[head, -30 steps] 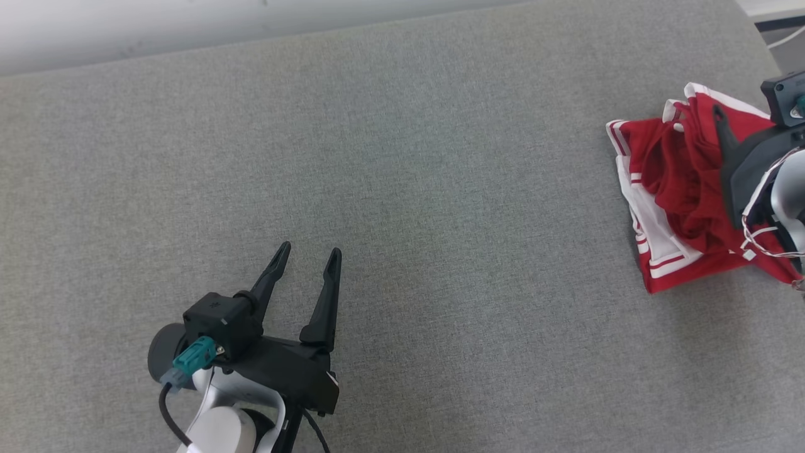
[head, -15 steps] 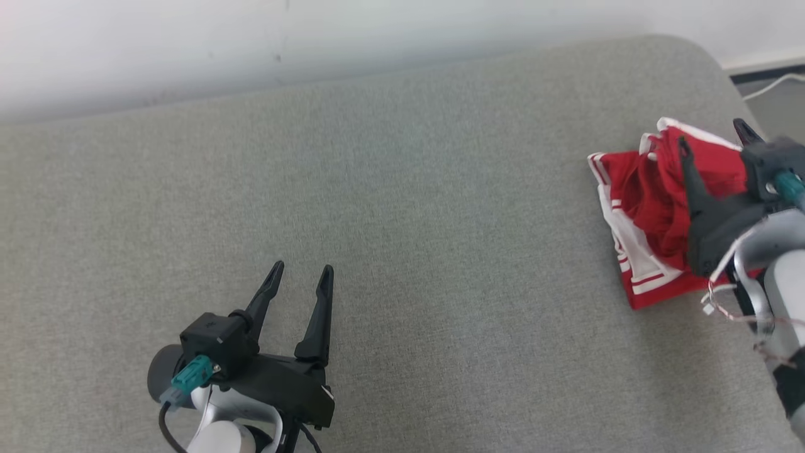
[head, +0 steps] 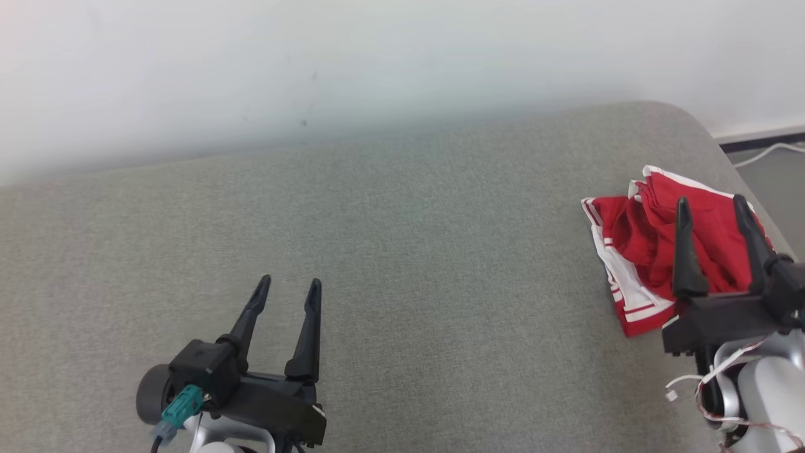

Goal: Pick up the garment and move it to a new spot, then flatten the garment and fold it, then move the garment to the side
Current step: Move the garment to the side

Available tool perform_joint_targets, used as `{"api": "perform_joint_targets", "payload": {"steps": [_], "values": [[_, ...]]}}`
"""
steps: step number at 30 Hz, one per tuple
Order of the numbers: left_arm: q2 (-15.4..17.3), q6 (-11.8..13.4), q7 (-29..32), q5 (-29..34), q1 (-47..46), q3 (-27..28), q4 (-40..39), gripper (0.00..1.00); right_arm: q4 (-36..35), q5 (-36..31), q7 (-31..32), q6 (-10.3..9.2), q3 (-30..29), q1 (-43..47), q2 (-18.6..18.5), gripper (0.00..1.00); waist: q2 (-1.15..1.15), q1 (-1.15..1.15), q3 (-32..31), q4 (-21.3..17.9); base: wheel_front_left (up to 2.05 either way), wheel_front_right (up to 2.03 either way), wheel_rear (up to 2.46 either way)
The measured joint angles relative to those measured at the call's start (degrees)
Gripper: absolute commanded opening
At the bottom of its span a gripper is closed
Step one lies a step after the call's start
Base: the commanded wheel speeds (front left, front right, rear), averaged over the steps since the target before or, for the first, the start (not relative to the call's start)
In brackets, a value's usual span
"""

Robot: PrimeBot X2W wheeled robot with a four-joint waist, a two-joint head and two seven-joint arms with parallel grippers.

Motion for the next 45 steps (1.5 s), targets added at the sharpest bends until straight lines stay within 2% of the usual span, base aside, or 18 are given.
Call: {"api": "perform_joint_targets", "payload": {"steps": [7, 14, 32, 45], "values": [[0.2, 0.6, -1.2, 0.2, 1.7, 2.0, -0.2, 1.0, -1.4, 1.2, -1.1, -0.24, -1.2, 3.8, 3.6, 1.0, 0.0, 0.0, -1.8, 1.6, 0.0, 0.0, 0.0], [0.4, 1.1, -1.6, -0.4, 3.1, 5.1, -0.2, 1.0, -0.9, 2.0, -1.2, -0.25, -1.3, 6.8, 5.6, 1.0, 0.0, 0.0, -3.1, 2.8, 0.0, 0.0, 0.0], [1.3, 1.5, -0.7, -1.0, 6.0, 7.3, -1.4, 1.0, -1.3, 2.2, -1.7, -0.15, 0.5, 8.6, 6.7, 1.0, 0.01, 0.01, -4.5, 8.3, 0.0, 0.0, 0.0], [2.0, 1.5, -0.7, -1.6, 6.6, 7.6, -2.9, 1.0, -1.7, 2.1, -1.7, 0.33, 1.4, 8.5, 6.9, 1.0, 0.01, 0.02, -3.5, 8.5, 0.0, 0.0, 0.0]]}}
